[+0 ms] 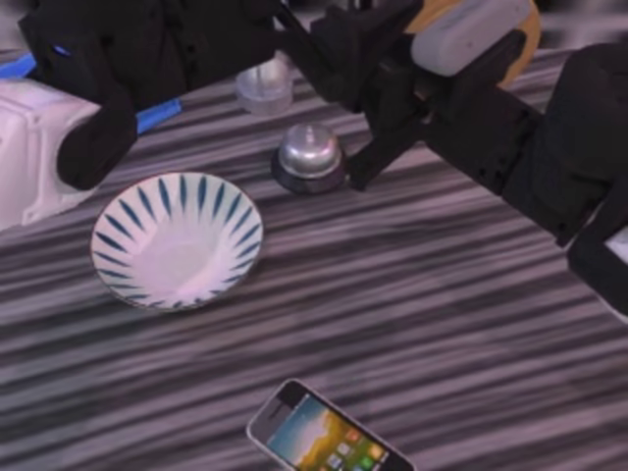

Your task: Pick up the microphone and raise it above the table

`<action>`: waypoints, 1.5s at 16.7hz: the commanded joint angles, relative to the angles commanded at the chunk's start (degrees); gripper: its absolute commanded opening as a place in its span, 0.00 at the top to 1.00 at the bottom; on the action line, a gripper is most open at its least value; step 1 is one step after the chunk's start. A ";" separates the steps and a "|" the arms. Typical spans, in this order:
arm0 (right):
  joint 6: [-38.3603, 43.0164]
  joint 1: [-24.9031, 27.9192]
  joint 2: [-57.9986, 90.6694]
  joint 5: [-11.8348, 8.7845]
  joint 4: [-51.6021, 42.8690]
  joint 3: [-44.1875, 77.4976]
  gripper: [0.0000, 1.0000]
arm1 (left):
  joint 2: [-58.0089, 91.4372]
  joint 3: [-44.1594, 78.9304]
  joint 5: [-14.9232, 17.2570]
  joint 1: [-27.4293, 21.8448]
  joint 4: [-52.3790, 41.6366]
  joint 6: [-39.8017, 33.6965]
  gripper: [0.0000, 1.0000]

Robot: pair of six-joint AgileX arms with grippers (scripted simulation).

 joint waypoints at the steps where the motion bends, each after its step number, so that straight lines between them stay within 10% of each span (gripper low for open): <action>1: 0.00 0.00 0.00 0.00 0.00 0.00 1.00 | 0.00 0.00 0.00 0.00 0.00 0.00 0.15; 12: 0.00 0.00 0.00 0.00 0.00 0.00 1.00 | 0.00 0.00 0.00 0.00 0.00 0.00 0.98; 21: 0.00 0.00 0.00 0.00 0.00 0.00 1.00 | 0.00 0.00 0.00 0.00 0.00 0.00 1.00; 25: 0.00 0.00 0.00 0.00 0.00 0.00 0.70 | 0.00 0.00 0.00 0.00 0.00 0.00 1.00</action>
